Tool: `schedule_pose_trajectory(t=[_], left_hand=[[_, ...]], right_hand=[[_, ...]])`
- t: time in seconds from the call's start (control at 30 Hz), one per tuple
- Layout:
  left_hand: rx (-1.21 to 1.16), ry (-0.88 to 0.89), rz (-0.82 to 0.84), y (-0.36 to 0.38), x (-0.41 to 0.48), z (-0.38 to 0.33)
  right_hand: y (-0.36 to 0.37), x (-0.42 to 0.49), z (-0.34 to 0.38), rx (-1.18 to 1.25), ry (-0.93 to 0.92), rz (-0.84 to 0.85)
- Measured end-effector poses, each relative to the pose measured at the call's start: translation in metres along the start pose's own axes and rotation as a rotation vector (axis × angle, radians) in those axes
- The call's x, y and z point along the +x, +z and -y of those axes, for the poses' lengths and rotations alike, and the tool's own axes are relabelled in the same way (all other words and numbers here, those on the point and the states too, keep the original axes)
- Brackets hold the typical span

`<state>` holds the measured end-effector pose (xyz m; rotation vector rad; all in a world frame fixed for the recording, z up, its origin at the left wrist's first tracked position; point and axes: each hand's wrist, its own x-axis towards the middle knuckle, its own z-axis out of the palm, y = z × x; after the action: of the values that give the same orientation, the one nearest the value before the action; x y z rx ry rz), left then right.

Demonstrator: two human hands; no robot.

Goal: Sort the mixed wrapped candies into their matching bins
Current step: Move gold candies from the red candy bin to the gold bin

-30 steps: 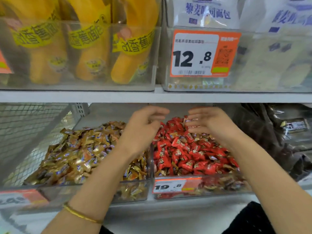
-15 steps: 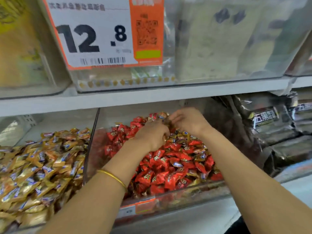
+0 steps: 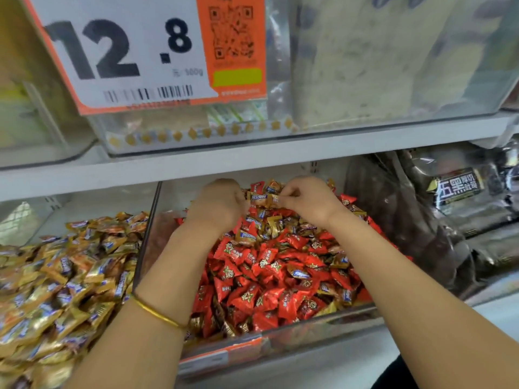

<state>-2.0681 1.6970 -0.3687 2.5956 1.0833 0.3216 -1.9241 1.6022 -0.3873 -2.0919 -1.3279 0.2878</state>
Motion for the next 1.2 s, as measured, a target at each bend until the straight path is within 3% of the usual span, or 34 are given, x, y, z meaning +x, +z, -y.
schedule_pose_trajectory(t=[0.17,0.3,0.43,0.53,0.7,0.83,0.93,1.1,1.2], left_hand=[[-0.349,0.009,-0.12,-0.004,-0.008,-0.012],[-0.552,-0.005,-0.055,-0.003,-0.011,-0.014],[-0.258,0.086,0.126,0.005,-0.014,-0.016],[-0.077,0.071,0.201,0.003,-0.017,-0.013],[0.079,0.073,0.316,0.003,-0.019,-0.007],[0.136,0.095,0.329,0.009,-0.017,-0.005],[0.157,0.076,0.322,0.015,-0.015,-0.004],[0.149,0.042,0.276,0.02,-0.016,-0.005],[0.118,0.019,0.248,0.018,-0.017,-0.005]], right_hand=[[0.001,-0.008,0.007,0.229,0.078,0.048],[0.007,-0.004,0.009,-0.007,0.01,0.107],[0.015,-0.003,0.005,-0.201,-0.026,0.247],[0.019,-0.002,0.0,-0.255,-0.084,0.188],[0.004,-0.002,-0.002,0.118,0.02,0.077],[-0.007,-0.004,-0.002,0.261,0.121,0.001],[-0.011,-0.004,-0.006,0.099,0.116,-0.043],[-0.006,-0.005,-0.015,-0.249,0.135,0.186],[-0.003,-0.004,-0.015,-0.355,0.107,0.233]])
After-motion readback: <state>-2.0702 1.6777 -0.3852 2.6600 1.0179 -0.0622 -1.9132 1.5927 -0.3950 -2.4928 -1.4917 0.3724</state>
